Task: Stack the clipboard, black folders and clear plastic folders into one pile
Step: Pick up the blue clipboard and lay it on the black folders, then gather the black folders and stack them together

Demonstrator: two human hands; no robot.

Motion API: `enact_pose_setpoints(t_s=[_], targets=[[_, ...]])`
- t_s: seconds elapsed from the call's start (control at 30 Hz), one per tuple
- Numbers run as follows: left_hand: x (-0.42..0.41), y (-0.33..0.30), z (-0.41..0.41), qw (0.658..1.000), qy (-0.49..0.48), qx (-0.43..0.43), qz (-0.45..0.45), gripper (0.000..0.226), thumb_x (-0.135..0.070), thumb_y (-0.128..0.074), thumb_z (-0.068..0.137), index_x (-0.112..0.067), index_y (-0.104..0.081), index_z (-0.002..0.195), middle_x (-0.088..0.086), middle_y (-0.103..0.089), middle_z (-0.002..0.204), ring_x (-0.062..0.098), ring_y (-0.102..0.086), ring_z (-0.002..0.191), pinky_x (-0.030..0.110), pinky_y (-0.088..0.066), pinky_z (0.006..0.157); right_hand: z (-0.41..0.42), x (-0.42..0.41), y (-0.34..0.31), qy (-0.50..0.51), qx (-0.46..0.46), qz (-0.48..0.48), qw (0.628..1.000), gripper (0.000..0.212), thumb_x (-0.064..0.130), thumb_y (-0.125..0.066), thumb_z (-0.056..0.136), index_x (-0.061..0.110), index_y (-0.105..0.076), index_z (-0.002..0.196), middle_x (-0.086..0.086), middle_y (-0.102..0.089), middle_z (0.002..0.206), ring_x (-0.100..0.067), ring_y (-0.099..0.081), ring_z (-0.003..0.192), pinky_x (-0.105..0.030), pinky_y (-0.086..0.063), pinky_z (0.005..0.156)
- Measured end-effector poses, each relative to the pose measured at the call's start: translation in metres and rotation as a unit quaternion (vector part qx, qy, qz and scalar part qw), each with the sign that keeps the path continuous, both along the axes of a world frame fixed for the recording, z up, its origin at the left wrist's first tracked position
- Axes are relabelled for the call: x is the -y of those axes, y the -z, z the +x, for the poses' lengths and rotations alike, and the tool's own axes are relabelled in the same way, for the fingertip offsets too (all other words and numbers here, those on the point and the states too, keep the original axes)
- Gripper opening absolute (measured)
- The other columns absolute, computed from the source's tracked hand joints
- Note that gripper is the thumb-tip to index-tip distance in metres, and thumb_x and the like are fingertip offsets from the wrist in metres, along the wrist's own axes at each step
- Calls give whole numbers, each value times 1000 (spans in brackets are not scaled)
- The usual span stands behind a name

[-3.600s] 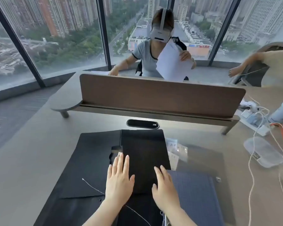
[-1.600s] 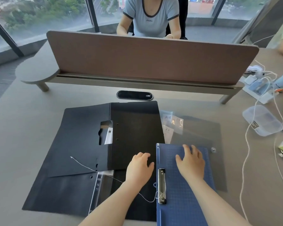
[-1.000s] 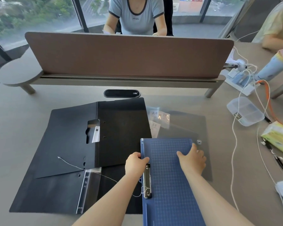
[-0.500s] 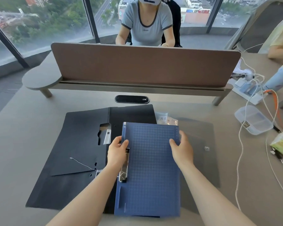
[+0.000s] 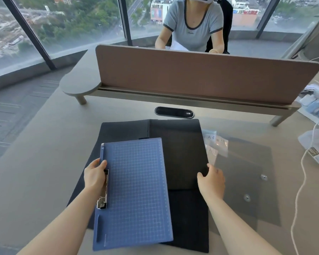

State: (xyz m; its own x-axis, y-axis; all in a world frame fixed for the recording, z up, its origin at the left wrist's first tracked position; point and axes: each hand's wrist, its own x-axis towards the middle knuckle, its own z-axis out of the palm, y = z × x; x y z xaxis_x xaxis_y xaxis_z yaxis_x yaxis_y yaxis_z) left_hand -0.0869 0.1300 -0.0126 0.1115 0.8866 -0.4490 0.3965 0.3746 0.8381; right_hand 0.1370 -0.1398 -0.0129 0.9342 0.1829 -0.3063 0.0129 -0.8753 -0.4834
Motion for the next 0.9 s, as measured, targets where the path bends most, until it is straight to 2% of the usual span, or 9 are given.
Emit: enact_pose_setpoints(t_s=[0.13, 0.27, 0.33, 0.4, 0.5, 0.63, 0.73, 0.83, 0.9], targets=[[-16, 8, -16, 1000, -21, 0, 1, 31, -16, -58, 99, -6, -63, 128, 7, -67, 112, 24, -62, 96, 37, -49, 90, 0, -6, 5, 25, 22, -58, 998, 55, 37, -64, 85, 13, -48, 131, -15, -55, 122, -37, -49, 118, -48, -44, 94], [-24, 17, -22, 1000, -21, -5, -7, 31, -18, -58, 99, -6, -65, 127, 9, -70, 117, 25, -64, 98, 42, -51, 98, 2, -9, 11, 50, 24, -43, 998, 55, 38, -66, 84, 12, -52, 130, -16, -57, 118, -38, -53, 113, -48, -44, 96], [-26, 20, -23, 1000, -16, -3, -7, 32, -18, -59, 98, -7, -65, 127, 9, -70, 119, 25, -65, 100, 41, -51, 97, 4, -10, 11, 70, 8, -4, 998, 50, 35, -65, 86, 12, -53, 129, -15, -56, 118, -37, -56, 109, -48, -45, 94], [-28, 22, -23, 1000, -14, 1, -7, 30, -18, -59, 99, -7, -65, 126, 7, -70, 118, 23, -64, 97, 37, -50, 92, 5, -11, 8, 101, -8, 48, 994, 40, 31, -61, 89, 11, -54, 123, -11, -57, 117, -34, -58, 100, -45, -49, 86], [-28, 19, -19, 1000, -13, 0, -7, 33, -17, -59, 98, -6, -63, 130, 6, -68, 120, 23, -63, 100, 37, -49, 94, 7, -10, 4, 120, -28, 90, 988, 31, 24, -54, 94, 8, -49, 120, -6, -58, 108, -29, -52, 90, -37, -42, 76], [-32, 16, -18, 1000, -11, 3, -1, 25, -18, -59, 98, -15, -66, 122, 4, -69, 113, 24, -65, 96, 37, -51, 90, 10, -6, -2, 107, -49, 155, 981, 28, 21, -54, 94, 9, -49, 120, 0, -52, 110, -22, -49, 97, -37, -40, 85], [-38, 18, -24, 1000, -15, -3, -4, 33, -23, -61, 96, -9, -67, 125, 9, -72, 120, 32, -69, 106, 47, -54, 98, 15, -4, -8, 117, -52, 208, 970, 23, 19, -54, 93, 12, -52, 114, -2, -58, 115, -21, -54, 105, -42, -45, 93], [-39, 17, -29, 1000, -28, -1, -4, 29, -18, -59, 98, -6, -67, 123, 10, -71, 112, 26, -64, 92, 40, -53, 90, 22, -3, -21, 117, -37, 250, 960, 16, 17, -55, 91, 11, -55, 106, -8, -64, 110, -26, -59, 105, -45, -47, 92], [-39, 17, -34, 999, -41, 1, -4, 29, -17, -59, 98, -6, -67, 124, 11, -70, 112, 24, -62, 91, 40, -53, 88, 27, -2, -35, 109, -26, 276, 955, 14, 15, -55, 92, 11, -56, 106, -10, -66, 103, -28, -61, 96, -43, -48, 89]])
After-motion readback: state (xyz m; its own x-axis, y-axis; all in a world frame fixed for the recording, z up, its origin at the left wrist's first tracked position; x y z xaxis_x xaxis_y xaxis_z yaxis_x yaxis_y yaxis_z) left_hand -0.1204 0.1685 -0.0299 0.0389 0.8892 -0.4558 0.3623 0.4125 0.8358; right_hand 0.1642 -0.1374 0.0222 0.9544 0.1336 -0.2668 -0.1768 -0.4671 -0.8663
